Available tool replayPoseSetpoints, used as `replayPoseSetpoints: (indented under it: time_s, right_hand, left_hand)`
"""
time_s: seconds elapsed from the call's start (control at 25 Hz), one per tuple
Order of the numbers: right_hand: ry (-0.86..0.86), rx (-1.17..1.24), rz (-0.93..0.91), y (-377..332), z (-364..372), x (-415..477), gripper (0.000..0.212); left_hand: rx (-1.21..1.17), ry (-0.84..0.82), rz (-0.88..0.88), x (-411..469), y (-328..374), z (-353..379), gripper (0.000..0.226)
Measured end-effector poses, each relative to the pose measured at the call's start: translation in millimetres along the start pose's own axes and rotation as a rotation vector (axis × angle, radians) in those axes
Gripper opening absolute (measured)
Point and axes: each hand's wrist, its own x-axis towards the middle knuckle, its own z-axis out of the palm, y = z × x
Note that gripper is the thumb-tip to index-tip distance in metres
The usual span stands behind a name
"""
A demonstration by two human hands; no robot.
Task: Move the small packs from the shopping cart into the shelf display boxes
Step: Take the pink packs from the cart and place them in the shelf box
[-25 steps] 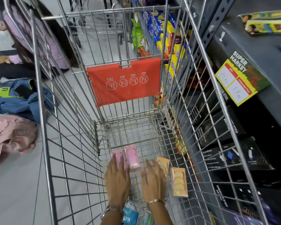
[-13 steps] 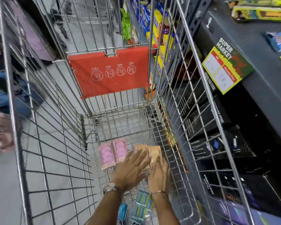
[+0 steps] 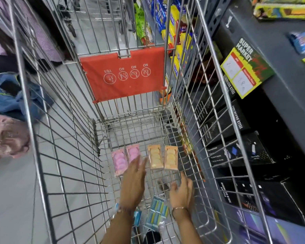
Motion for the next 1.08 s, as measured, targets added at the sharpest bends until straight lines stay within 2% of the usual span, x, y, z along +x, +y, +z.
replayPoseSetpoints:
  time_s: [0.08,0.16,0.2,0.28,0.36,0.44,0.52,0.6,0.68,0.72,0.76,0.84,0.88,1.0,1.08]
  right_hand:
    - [-0.043,0.086,0.315,-3,-2,-32,0.036]
    - [-0.168,0.035,0.485,-3,3,-56,0.033]
    - [-0.219,-0.019,0.487,-4,5,-61,0.038]
    - [-0.233,-0.059,0.446,-5,10,-58,0.048]
    - [-0.226,-0.053,0.440,-5,13,-54,0.053]
    - [-0.221,-0.057,0.376,-8,15,-50,0.049]
    - [-0.159,-0.098,0.199,-10,15,-39,0.035]
    - [-0.107,-0.134,0.045,-11,9,-20,0.023]
    - [-0.135,-0.133,-0.045,-9,0,-2,0.023]
    - [-0.151,-0.045,-0.048,-6,-4,2,0.025]
    - [-0.167,0.140,-0.007,-3,-7,4,0.026]
    - [-0.184,0.570,0.130,-3,-16,1,0.026]
    - [-0.188,0.704,0.188,-4,-20,2,0.025]
    - [-0.222,0.720,0.189,-5,-25,8,0.022]
    - [-0.221,0.720,0.146,-8,-26,11,0.019]
  left_hand:
    - [-0.074,0.113,-0.434,-45,-5,-16,0.043]
    - [-0.127,-0.041,-0.735,-80,-5,-10,0.054]
    - [-0.093,-0.137,-0.764,-90,-4,-5,0.064]
    - [-0.038,-0.253,-0.750,-99,-4,5,0.083]
    - [-0.060,-0.217,-0.722,-93,-5,11,0.087]
    - [-0.071,-0.195,-0.565,-86,-5,16,0.085]
    - [-0.075,-0.218,-0.403,-84,-7,16,0.081]
    - [-0.125,-0.245,-0.320,-81,-9,7,0.070]
    - [-0.167,-0.244,-0.201,-78,-16,-7,0.057]
    - [-0.167,-0.243,-0.150,-77,-18,-14,0.051]
    - [-0.179,-0.230,-0.131,-74,-19,-20,0.049]
    - [-0.282,-0.157,-0.209,-69,-15,-32,0.038]
    - [-0.299,-0.133,-0.258,-63,-10,-37,0.031]
    - [-0.245,-0.189,-0.346,-34,-16,-37,0.033]
    - [-0.142,-0.352,-0.368,-13,-31,-36,0.039]
